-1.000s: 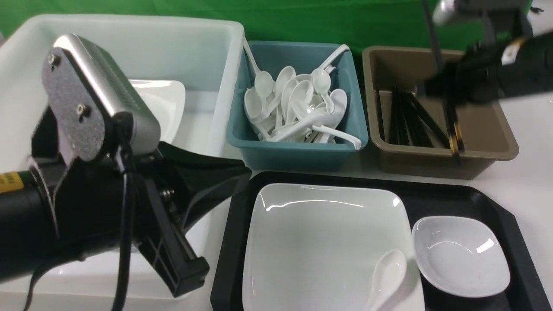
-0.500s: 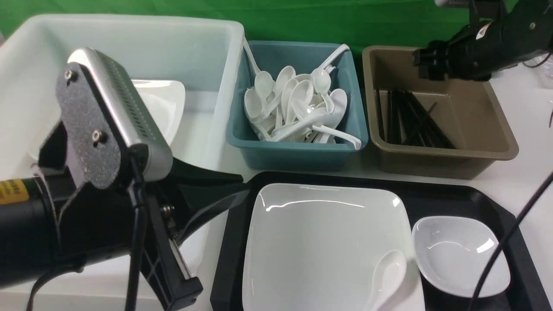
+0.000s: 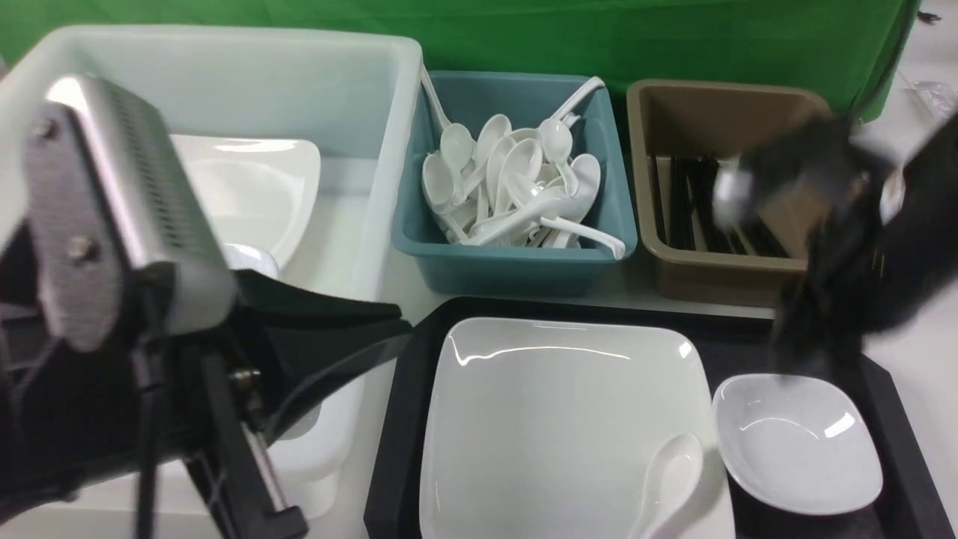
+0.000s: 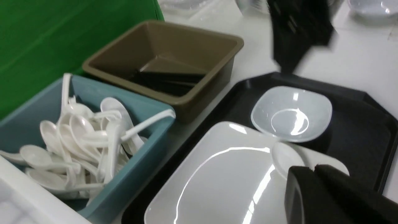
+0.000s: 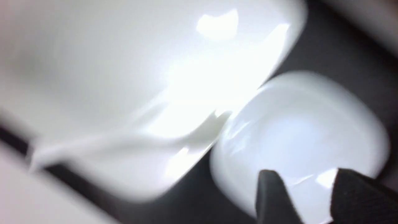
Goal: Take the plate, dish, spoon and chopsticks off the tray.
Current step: Use the right arm to grab a small plate from the dinner plate
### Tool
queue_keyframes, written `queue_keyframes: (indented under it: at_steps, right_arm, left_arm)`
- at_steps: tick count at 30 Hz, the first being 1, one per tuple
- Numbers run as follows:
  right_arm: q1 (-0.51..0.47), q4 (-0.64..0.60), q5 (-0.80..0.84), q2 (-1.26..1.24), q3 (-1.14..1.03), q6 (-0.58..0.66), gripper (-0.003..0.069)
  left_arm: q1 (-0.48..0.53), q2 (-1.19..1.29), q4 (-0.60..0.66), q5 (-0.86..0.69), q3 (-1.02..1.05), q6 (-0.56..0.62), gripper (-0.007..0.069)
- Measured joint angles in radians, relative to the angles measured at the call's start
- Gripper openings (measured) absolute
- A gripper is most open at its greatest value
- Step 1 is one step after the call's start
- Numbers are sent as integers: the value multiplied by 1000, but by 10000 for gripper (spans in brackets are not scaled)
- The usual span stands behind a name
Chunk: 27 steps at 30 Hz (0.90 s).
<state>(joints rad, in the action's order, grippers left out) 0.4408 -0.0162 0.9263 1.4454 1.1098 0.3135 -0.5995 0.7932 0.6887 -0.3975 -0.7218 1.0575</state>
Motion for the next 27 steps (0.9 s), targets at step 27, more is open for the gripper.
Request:
queue_keyframes:
  at_steps: [27]
  right_arm:
    - [-13,247,-579,115,-435,71,434]
  left_arm:
    - [0,-41,0,-42,0,-32,17]
